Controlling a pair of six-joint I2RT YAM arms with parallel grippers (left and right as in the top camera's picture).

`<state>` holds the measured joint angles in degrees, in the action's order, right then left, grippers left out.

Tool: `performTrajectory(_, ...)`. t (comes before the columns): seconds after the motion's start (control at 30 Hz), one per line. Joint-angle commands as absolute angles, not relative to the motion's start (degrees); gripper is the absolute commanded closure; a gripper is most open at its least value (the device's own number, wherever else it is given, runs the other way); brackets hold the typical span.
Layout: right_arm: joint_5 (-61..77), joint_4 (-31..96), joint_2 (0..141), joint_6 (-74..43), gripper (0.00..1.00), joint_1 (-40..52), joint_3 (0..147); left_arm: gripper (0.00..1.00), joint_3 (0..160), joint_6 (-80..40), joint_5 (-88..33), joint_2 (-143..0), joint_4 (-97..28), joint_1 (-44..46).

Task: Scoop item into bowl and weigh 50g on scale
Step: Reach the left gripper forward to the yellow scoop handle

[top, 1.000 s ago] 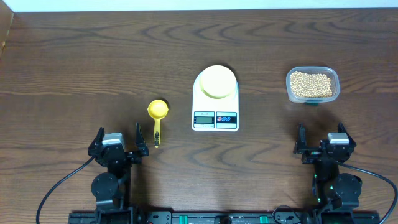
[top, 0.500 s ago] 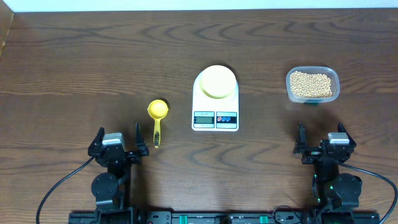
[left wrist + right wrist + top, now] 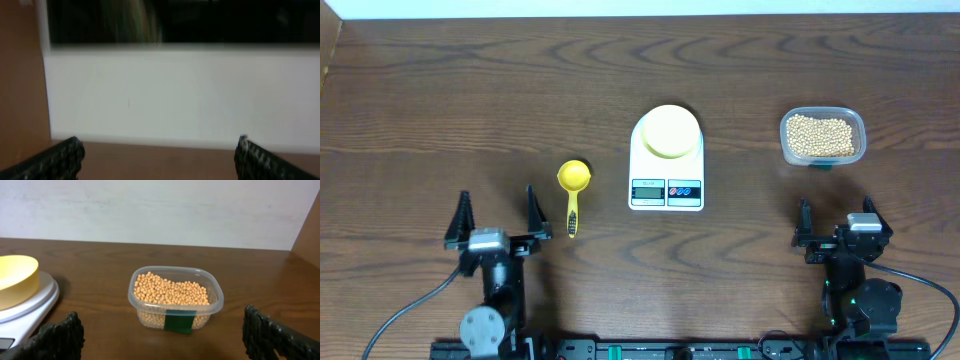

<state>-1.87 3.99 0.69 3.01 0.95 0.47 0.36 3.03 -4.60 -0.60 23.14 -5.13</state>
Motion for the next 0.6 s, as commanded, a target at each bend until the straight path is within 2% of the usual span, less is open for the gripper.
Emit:
performTrajectory(0.0, -1.76, 4.16, 0.34, 3.46, 0.01, 1.17, 0.30, 0.02, 1.76, 2.94, -5.06, -0.23, 27.59, -5.06)
performTrajectory(0.13, -1.76, 4.16, 0.34, 3.46, 0.01, 1.17, 0.30, 0.02, 8.05, 2.94, -4.62, -1.39, 24.29, -5.06)
performTrajectory(0.23, -1.76, 4.16, 0.34, 3.46, 0.01, 1.17, 0.30, 0.02, 16.99, 2.96, -3.81, -5.34, 15.73, -5.06)
performTrajectory(0.4, -1.76, 4.16, 0.34, 3.46, 0.01, 1.17, 0.30, 0.02, 38.48, 2.94, -3.84, -20.18, -7.97, -5.06)
performTrajectory(0.57, -1.76, 4.16, 0.34, 3.46, 0.01, 1.17, 0.30, 0.02, 62.06, 1.32, -4.73, -40.18, -37.12, -5.06)
